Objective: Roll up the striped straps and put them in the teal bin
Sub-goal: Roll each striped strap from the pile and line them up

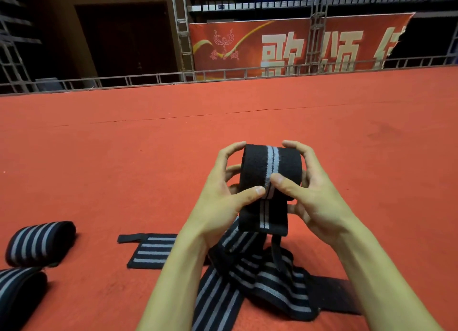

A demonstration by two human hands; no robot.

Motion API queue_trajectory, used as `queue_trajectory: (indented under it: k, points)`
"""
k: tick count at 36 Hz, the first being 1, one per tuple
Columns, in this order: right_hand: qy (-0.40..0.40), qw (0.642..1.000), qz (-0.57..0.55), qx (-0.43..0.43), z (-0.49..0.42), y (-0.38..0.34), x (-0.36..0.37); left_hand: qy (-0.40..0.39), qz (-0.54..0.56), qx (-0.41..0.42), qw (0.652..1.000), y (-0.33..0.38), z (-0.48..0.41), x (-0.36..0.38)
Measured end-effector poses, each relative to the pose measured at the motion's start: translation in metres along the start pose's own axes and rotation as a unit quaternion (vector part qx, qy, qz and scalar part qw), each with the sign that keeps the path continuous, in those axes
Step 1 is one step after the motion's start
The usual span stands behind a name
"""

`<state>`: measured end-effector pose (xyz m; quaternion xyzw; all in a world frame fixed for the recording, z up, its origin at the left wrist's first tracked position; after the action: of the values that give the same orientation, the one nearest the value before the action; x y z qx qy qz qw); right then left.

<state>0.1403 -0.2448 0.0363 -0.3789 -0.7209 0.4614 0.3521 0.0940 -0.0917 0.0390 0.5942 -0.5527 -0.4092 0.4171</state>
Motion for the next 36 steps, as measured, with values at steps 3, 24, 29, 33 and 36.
queue_trajectory:
  k: [3,24,29,33,36]
  points:
    - [0.017,1.000,0.018,-0.010,0.000,-0.001,-0.001,-0.003,-0.006,-0.001,1.000,0.001,0.000,0.003]
    - [-0.059,0.998,0.004,0.012,-0.001,0.004,-0.006,0.031,0.078,-0.078,0.993,-0.007,-0.002,-0.001]
    - [-0.018,0.999,-0.027,0.010,-0.002,0.002,-0.008,0.021,0.072,-0.060,0.995,-0.008,-0.002,-0.001]
    - [-0.029,0.999,0.010,-0.028,0.000,0.000,-0.010,-0.023,0.044,-0.089,0.995,-0.009,-0.001,-0.001]
    - [-0.034,0.999,0.007,-0.042,-0.001,0.000,-0.011,-0.017,0.035,-0.088,0.995,-0.010,-0.001,-0.003]
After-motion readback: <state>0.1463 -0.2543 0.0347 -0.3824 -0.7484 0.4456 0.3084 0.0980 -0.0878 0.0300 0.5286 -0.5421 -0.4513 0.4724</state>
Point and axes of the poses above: each hand's wrist, its own z-axis away from the middle knuckle, its own x-axis out of the palm, y = z × x, the point moved 4 cm from there along -z, towards the middle knuckle, and after that the axes turned 4 degrees about -z, right-handed, at the moved point
